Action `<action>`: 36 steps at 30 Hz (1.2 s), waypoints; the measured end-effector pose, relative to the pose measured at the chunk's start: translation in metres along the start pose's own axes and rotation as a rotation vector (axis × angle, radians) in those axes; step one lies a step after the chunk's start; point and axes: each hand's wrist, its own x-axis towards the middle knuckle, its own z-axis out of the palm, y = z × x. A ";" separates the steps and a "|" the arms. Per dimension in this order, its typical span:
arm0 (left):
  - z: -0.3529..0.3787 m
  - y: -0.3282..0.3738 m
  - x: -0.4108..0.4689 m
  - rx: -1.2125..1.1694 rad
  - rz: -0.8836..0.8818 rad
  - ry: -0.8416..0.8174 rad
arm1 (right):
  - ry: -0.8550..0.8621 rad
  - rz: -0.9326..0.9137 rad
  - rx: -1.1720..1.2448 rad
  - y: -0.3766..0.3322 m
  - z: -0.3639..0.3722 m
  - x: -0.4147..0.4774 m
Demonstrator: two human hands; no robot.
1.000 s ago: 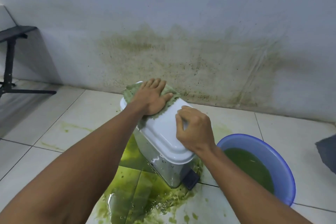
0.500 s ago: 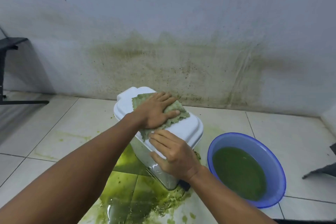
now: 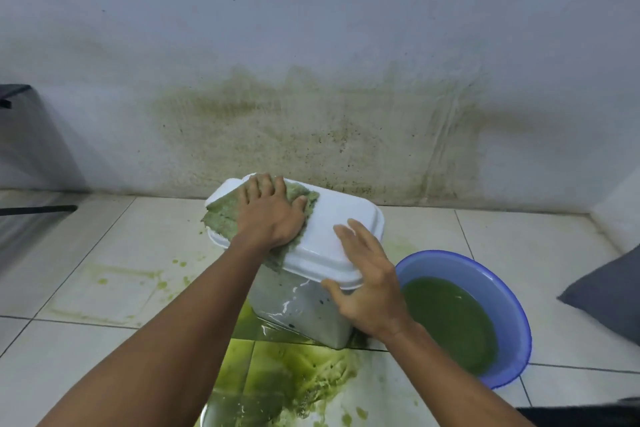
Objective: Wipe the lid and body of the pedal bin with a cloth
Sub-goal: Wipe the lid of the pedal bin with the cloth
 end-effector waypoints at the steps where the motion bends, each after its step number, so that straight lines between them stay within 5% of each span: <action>1: 0.001 0.015 -0.001 0.016 0.021 -0.020 | 0.034 0.136 0.020 -0.001 -0.003 -0.002; 4: 0.010 0.057 -0.014 0.044 0.191 -0.057 | 0.037 0.406 0.106 -0.003 -0.006 -0.001; 12: 0.018 0.024 -0.064 -0.026 0.765 -0.030 | -0.058 0.431 0.092 0.006 -0.017 0.004; 14: 0.012 -0.010 -0.063 -0.047 0.698 -0.013 | -0.125 0.452 0.088 0.007 -0.022 0.008; 18: -0.002 -0.059 -0.027 -0.041 0.295 0.045 | -0.183 0.506 0.101 0.014 -0.024 0.009; 22: -0.006 -0.031 0.011 0.042 0.079 0.009 | -0.186 0.519 0.099 0.016 -0.025 0.012; 29: 0.006 0.054 -0.011 0.071 0.320 -0.073 | -0.198 0.473 0.070 0.016 -0.028 0.023; 36: 0.005 0.004 -0.032 -0.013 0.401 -0.005 | -0.276 0.385 -0.138 0.022 -0.007 0.050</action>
